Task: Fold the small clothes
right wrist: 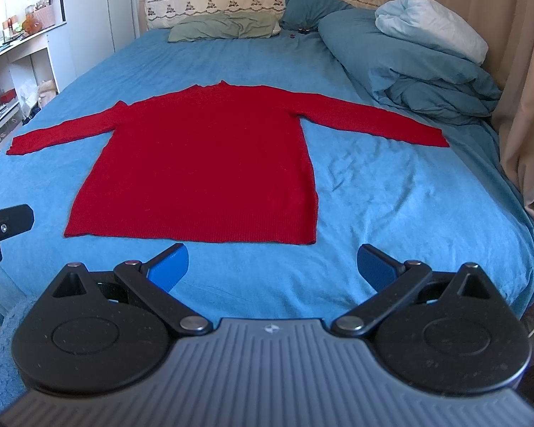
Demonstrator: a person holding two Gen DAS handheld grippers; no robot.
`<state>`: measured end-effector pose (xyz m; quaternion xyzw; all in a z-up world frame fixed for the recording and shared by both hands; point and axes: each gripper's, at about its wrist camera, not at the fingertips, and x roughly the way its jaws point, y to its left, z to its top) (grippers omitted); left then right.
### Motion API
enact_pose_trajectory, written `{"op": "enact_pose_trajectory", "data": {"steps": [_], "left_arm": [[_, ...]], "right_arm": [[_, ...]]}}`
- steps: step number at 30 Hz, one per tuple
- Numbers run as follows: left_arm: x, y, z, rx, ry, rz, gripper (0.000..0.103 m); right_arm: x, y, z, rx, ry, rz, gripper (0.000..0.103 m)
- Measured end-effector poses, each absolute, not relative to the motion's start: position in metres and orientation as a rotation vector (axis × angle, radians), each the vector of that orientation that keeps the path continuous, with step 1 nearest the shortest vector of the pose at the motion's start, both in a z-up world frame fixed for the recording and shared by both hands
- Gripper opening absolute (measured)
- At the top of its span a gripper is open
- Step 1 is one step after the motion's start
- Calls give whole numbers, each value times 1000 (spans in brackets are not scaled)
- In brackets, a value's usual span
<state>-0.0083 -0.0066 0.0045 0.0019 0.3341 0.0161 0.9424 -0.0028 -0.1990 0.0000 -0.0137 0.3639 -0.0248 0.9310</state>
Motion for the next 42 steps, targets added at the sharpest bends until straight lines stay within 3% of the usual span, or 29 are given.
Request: {"op": "enact_pose_trajectory", "data": {"steps": [31, 42], "left_arm": [[-2, -3, 13, -1, 664, 49, 103], [96, -31, 50, 30, 549, -55, 103]], "right_arm": [[2, -207, 3, 0, 730, -68, 103], [62, -275, 21, 108, 652, -242, 103]]}}
